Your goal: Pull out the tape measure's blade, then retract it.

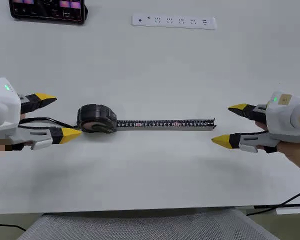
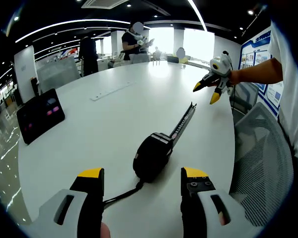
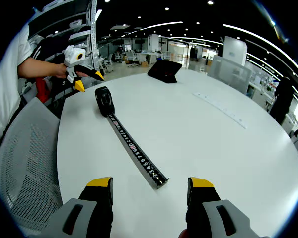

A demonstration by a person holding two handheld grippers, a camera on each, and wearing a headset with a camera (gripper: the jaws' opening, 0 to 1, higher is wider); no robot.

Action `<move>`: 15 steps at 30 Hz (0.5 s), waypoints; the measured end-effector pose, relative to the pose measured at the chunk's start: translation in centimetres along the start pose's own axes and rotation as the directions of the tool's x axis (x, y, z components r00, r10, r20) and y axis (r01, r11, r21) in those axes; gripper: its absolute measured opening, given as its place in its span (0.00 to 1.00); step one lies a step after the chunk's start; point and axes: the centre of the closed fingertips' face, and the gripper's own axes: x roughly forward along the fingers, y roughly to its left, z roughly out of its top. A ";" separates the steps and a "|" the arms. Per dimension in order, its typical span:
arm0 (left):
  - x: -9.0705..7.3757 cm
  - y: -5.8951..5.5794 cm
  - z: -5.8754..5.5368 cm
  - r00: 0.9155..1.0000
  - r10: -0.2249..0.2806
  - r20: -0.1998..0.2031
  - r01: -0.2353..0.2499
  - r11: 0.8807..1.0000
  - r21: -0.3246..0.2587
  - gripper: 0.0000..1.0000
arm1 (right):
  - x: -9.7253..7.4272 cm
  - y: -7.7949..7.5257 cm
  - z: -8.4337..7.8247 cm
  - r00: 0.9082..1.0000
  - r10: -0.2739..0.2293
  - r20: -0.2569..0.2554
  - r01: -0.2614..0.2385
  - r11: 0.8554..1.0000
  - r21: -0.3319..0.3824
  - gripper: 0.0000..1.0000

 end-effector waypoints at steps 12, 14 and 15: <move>-1.6 -0.3 -0.5 0.998 0.054 0.026 -0.053 0.998 -0.013 0.62 | -1.2 1.4 -0.4 0.999 -0.034 0.029 0.033 0.999 0.029 0.62; -1.9 -0.5 -0.5 0.998 0.059 0.030 -0.059 0.998 -0.017 0.63 | -1.3 1.6 -0.4 0.999 -0.038 0.035 0.037 0.999 0.035 0.63; -2.0 -0.6 -0.6 0.998 0.062 0.034 -0.061 0.998 -0.022 0.63 | -1.4 1.7 -0.4 0.998 -0.042 0.038 0.040 0.998 0.037 0.63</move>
